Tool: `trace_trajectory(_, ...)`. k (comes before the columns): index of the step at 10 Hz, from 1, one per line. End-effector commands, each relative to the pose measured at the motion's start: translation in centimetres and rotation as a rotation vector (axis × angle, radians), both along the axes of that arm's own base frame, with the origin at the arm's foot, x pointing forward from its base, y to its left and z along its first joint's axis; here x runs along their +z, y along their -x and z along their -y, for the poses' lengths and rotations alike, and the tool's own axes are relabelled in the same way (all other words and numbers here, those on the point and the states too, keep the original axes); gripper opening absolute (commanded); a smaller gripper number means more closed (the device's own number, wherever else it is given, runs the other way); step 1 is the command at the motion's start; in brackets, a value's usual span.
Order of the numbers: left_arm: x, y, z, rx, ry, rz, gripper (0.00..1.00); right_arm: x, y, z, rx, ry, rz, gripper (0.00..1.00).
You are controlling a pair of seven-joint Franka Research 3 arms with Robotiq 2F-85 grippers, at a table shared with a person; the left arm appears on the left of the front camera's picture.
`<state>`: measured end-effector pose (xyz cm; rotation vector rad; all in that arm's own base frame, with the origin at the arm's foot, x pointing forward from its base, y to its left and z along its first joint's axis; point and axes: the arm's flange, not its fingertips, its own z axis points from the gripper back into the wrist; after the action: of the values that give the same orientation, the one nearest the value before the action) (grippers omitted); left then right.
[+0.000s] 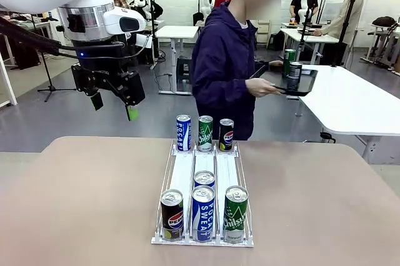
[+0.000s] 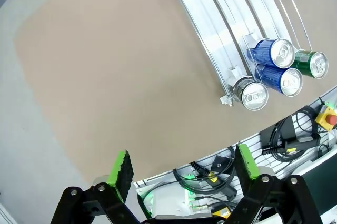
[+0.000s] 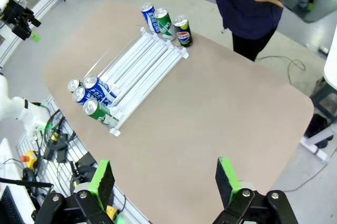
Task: Retrieve and hand over the desired beverage to the person.
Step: Place the picked can on the Handle tray extended by the person.
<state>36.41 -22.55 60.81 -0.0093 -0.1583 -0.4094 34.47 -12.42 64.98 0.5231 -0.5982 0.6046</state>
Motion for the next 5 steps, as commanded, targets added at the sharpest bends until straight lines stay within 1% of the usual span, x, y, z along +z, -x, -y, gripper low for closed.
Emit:
trace_trajectory(1, 0.0, 0.0, 0.0, 0.000, 0.000, 0.000, 1.00, 0.0, -0.1, 0.0, 0.012, -0.017, 0.009, 1.00)
trace_trajectory(2, 0.6, 0.8, -1.8, -0.082, 0.076, 0.011, 1.00, 0.0, -0.1, 0.0, 0.012, -0.017, 0.009, 1.00)
trace_trajectory(3, 1.5, 0.7, -4.1, -0.160, 0.108, 0.023, 1.00, 0.0, -0.1, 0.0, 0.012, -0.017, 0.009, 1.00)
trace_trajectory(4, 1.8, 1.6, -6.1, -0.234, 0.138, 0.044, 1.00, 0.0, -0.1, 0.0, 0.012, -0.017, 0.009, 1.00)
trace_trajectory(5, 1.7, 2.8, -8.1, -0.306, 0.201, 0.045, 1.00, 0.0, -0.1, 0.0, 0.012, -0.017, 0.009, 1.00)
